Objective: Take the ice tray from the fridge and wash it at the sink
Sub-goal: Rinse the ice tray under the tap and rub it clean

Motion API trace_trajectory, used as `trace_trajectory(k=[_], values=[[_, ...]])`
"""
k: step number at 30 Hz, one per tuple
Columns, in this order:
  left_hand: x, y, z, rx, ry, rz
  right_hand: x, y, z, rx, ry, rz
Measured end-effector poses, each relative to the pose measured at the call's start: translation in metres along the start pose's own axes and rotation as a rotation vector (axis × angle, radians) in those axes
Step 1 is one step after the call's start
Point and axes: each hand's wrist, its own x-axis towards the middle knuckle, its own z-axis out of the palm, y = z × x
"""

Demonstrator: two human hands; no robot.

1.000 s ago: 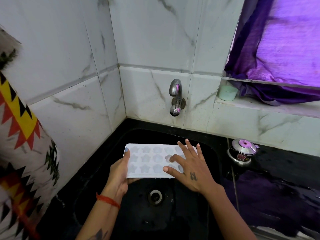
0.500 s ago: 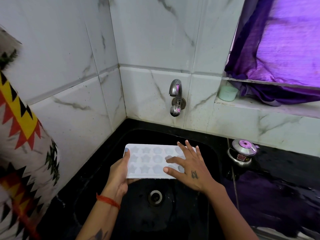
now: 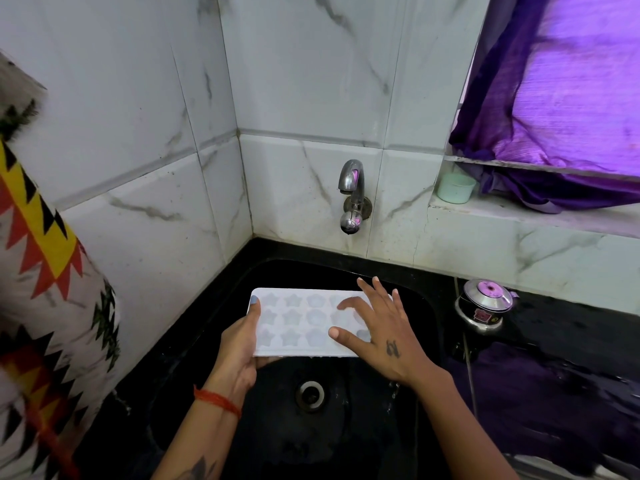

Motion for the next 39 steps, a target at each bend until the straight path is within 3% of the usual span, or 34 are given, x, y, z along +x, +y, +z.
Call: trace_trajectory(k=[11,39], values=[[-0.001,0.000,0.002,-0.004,-0.010,-0.005,0.010,-0.023,0.013,-0.132,-0.056,-0.105],[-0.003,-0.001,0.001,0.018,-0.011,-0.028,0.010,-0.024,0.018,-0.141,-0.132,-0.048]])
